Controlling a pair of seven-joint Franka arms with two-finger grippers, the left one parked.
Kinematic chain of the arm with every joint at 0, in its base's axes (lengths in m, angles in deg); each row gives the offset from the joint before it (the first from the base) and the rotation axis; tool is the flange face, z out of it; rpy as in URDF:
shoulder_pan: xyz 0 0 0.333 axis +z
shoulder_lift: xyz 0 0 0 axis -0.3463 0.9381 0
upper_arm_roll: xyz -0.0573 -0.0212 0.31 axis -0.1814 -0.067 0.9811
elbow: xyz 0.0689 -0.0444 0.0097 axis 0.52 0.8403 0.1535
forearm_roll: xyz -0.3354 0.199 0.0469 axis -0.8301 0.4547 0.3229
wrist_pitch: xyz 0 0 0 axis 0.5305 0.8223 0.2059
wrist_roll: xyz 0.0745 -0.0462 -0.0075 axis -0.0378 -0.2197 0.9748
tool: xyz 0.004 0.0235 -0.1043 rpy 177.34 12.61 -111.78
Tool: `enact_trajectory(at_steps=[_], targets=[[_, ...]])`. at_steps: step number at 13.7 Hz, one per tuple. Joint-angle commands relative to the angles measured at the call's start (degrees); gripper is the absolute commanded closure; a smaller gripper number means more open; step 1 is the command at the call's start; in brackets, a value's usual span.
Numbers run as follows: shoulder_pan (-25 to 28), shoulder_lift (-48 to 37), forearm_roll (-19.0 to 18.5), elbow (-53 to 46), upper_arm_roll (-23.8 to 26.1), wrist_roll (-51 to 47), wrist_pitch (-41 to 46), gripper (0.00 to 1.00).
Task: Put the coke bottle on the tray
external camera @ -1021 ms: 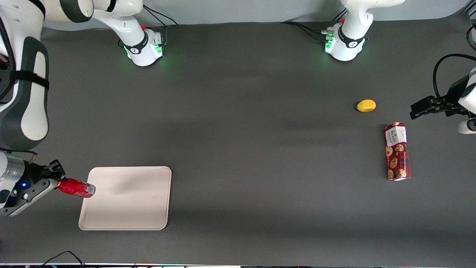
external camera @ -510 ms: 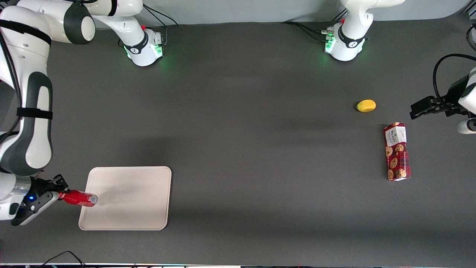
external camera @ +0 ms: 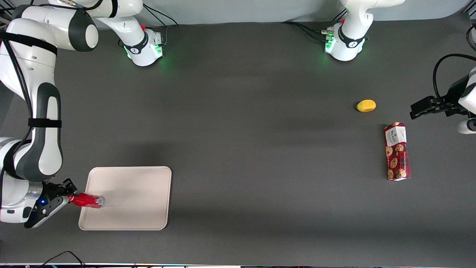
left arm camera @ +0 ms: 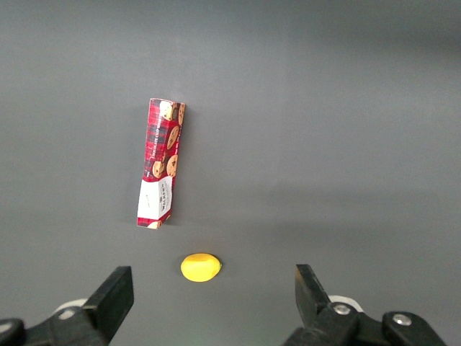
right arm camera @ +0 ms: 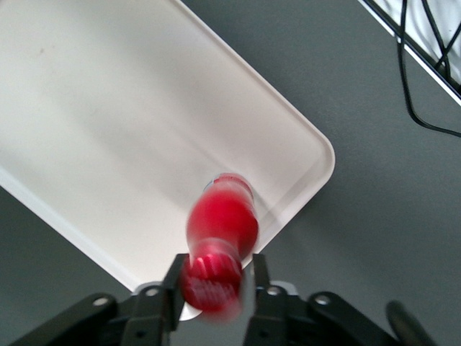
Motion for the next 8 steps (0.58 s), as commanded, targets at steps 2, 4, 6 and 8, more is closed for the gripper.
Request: enact_trajectory(at_steps=[2, 4, 6, 8], targets=[[1.0, -1.9, 1.1, -1.9, -0.7, -10.0, 1.6, 0.0], [2.6, -4.5, 0.6, -1.9, -0.7, -19.7, 6.0, 0.0], [4.7, -9.2, -0.1, -1.0, -0.3, -31.2, 10.7, 0.0], [7.7, -18.5, -0.3, 6.0, 0.1, -40.2, 14.1, 0.0]])
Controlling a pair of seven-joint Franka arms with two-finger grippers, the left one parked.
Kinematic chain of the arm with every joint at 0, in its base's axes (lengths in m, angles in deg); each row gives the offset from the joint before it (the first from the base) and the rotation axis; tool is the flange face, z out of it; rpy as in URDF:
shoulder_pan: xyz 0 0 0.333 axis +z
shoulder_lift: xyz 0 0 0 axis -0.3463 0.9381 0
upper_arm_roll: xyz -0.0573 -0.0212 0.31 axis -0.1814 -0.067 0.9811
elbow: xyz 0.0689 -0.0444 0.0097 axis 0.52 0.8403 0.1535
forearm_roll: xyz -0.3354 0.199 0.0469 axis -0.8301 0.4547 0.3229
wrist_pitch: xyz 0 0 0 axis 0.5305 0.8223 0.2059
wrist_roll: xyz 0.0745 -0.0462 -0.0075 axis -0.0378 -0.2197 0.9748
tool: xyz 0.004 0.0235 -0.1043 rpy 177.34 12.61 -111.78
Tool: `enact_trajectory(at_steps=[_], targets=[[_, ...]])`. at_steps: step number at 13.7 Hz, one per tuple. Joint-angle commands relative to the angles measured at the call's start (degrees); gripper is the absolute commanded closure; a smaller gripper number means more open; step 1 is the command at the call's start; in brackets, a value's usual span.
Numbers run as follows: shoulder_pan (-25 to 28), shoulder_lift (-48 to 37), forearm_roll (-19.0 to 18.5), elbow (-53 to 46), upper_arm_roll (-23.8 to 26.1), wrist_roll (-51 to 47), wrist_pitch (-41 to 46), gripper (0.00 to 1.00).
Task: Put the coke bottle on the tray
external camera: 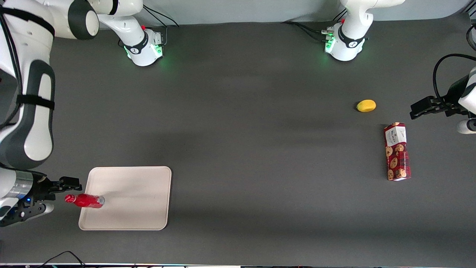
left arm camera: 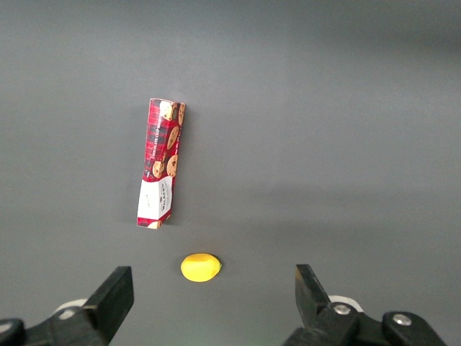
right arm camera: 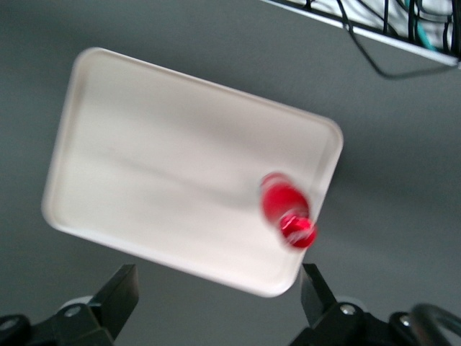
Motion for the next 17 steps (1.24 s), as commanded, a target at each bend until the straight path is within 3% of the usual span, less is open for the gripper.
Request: enact_trajectory(at_steps=[1, 2, 4, 5, 11, 17], targets=[[2.6, -14.3, -0.4, 14.0, 1.0, -9.3, 1.1, 0.0], [2.5, -18.7, -2.1, 18.3, 3.5, -11.9, 0.2, 0.0], [1.7, -26.6, -10.5, 24.7, 9.6, -18.0, -1.3, 0.0], [1.3, -29.3, -11.6, 26.8, 11.7, -21.1, -1.4, 0.0], [1.2, -42.1, -10.8, 40.6, 12.5, -24.8, -6.1, 0.0], [0.2, -42.0, -10.8, 39.4, 12.0, -24.9, -5.4, 0.0]])
